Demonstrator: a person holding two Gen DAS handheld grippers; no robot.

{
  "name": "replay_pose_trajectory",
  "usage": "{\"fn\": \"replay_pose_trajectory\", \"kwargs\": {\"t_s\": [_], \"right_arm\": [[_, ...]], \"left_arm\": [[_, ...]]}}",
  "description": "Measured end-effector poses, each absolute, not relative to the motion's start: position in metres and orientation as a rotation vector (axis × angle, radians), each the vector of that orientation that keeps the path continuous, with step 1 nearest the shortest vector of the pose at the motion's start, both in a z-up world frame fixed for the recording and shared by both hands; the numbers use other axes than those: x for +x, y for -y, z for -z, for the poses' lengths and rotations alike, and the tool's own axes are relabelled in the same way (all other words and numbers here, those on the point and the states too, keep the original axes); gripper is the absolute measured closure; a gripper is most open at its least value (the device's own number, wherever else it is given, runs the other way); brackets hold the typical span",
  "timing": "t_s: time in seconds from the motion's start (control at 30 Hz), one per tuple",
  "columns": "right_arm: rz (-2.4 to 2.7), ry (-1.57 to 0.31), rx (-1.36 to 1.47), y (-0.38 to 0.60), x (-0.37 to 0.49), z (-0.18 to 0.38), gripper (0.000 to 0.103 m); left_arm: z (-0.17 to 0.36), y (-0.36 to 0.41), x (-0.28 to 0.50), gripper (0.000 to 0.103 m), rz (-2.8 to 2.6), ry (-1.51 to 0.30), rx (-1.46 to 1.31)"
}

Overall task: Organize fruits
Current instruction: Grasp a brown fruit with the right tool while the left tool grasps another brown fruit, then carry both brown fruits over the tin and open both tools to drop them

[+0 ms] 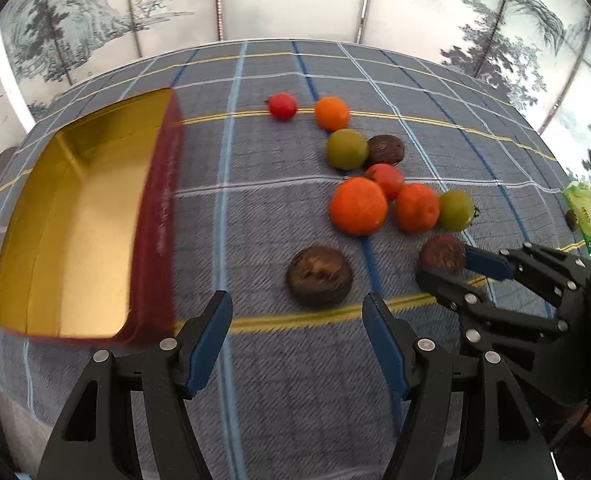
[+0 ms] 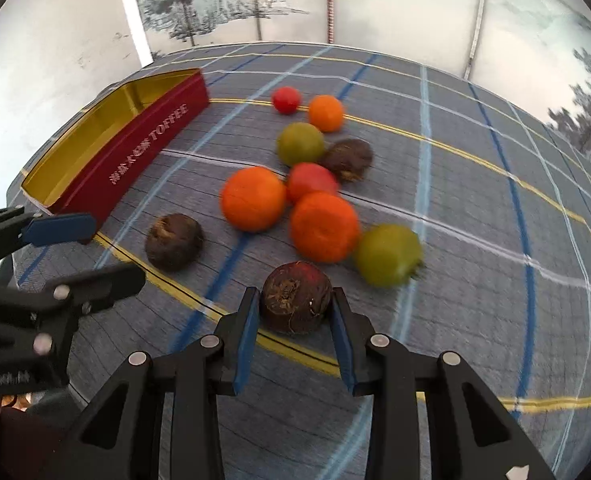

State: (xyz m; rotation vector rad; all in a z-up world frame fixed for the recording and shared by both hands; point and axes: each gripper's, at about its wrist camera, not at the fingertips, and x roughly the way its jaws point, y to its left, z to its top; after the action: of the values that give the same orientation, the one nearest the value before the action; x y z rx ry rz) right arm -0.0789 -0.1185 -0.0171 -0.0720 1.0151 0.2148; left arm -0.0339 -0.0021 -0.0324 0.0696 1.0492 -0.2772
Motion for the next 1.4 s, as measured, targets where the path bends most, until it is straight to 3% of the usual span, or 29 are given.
{"fn": "replay_pose_trajectory", "kwargs": {"t_s": [0.13, 0.37, 0.67, 0.9, 1.1, 1.4], "right_arm": [[-0.211, -1.014, -0.028, 0.129, -0.083, 0.017, 0.071], [-0.214, -1.001, -0.013, 0.129, -0.082, 0.018, 0.071], [-0.206, -0.999, -0.018, 0.129, -0.083, 0.018, 0.071], [-0.198, -1.014, -0.033, 0.125, -0.079, 0.018, 0.071], [-0.183, -1.021, -0.039, 0.122, -0.076, 0.018, 0.071], [-0.193, -1.02, -0.044, 0.115, -0.073, 0.007, 0.071]], "left_arm": [[0.039, 0.009, -0.018, 0.041, 0.299, -1.083, 0.057], [0.05, 0.016, -0.007, 0.061, 0.322, -1.122, 0.055], [0.02, 0.003, -0.013, 0.062, 0.352, -1.061, 0.06], [-0.016, -0.065, 0.0, 0.062, 0.21, -0.969, 0.074], [0.012, -0.133, 0.024, 0.062, 0.041, -1.056, 0.107], [0.055, -0.169, 0.039, 0.062, -0.013, -1.135, 0.095]]}}
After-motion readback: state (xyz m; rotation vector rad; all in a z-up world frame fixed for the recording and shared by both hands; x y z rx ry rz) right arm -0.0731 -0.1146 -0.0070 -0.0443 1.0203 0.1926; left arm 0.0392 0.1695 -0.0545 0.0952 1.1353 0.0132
